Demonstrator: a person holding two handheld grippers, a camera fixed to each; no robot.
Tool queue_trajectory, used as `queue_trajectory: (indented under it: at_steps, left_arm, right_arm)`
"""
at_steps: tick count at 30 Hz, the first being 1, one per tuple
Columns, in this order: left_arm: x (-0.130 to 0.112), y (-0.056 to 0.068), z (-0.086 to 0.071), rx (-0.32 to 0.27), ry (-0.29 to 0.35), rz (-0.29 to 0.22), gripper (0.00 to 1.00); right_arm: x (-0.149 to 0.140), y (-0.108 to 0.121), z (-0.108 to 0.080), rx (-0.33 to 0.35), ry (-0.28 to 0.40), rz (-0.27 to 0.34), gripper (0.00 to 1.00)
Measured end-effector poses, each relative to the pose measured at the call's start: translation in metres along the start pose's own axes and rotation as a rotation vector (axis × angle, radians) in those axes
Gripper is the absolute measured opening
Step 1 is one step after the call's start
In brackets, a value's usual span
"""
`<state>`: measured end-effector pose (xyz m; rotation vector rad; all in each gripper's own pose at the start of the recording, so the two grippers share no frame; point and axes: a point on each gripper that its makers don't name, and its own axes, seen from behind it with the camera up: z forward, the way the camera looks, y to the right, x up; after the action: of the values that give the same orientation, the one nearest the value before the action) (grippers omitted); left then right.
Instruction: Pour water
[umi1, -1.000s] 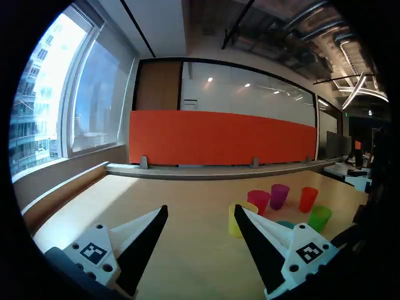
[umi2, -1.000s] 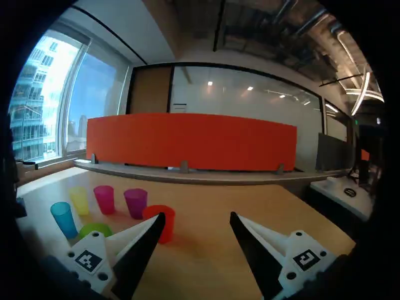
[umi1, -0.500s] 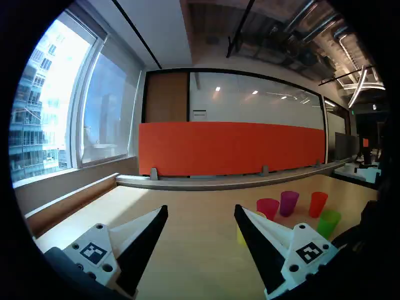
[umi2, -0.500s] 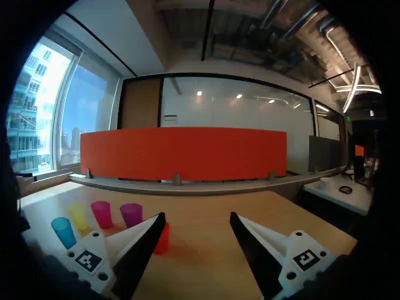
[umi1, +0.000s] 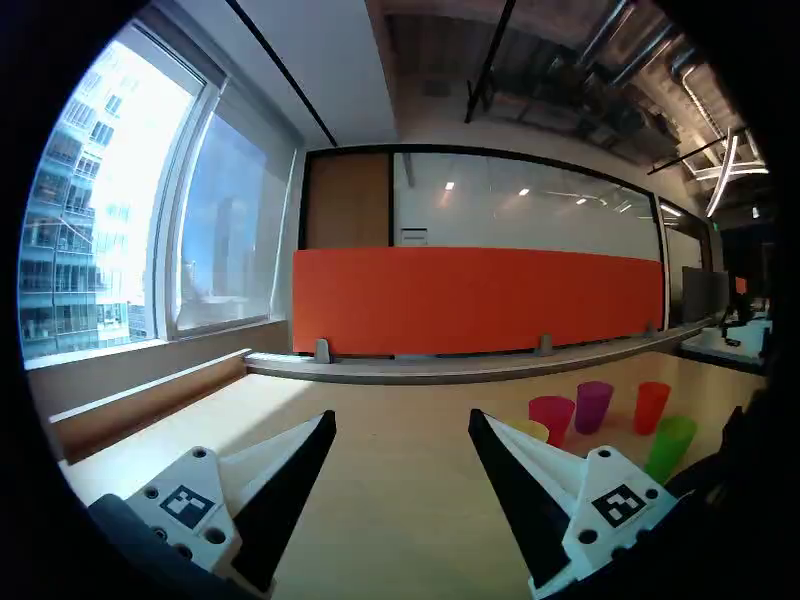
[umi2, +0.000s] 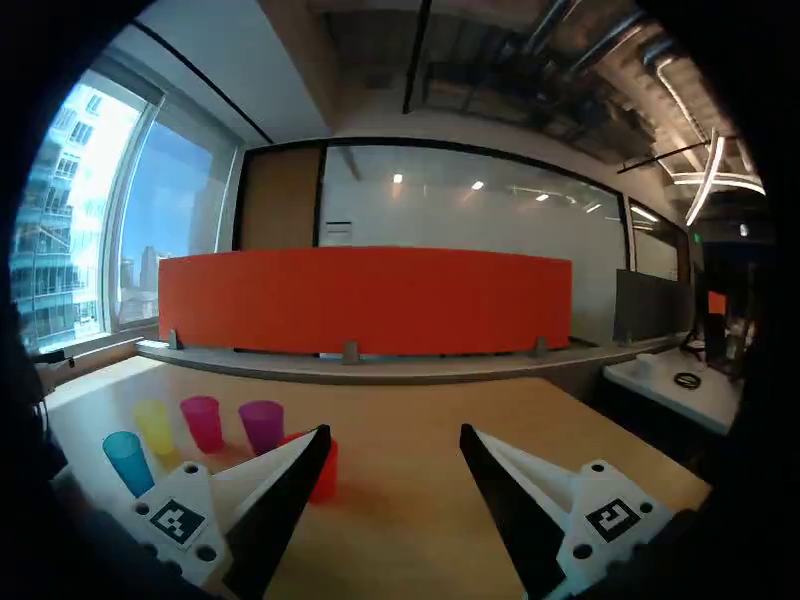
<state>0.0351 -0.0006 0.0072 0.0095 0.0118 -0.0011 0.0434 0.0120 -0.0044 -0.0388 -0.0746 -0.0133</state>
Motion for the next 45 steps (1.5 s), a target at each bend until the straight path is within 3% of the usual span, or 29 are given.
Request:
queue_trajectory:
  at_steps: [9, 27, 45]
  left_arm:
    - [-0.015, -0.002, -0.001, 0.015, 0.004, 0.031, 0.99]
    - [-0.026, -0.011, -0.007, 0.023, 0.021, 0.009, 0.99]
    - [-0.034, -0.009, -0.007, 0.012, -0.007, 0.000, 0.99]
  right_arm:
    - [0.007, 0.009, -0.002, -0.026, 0.003, 0.000, 1.00]
    - [0.002, 0.011, -0.005, -0.033, -0.014, 0.018, 1.00]
    - [0.000, 0.010, -0.004, -0.031, -0.017, 0.014, 1.00]
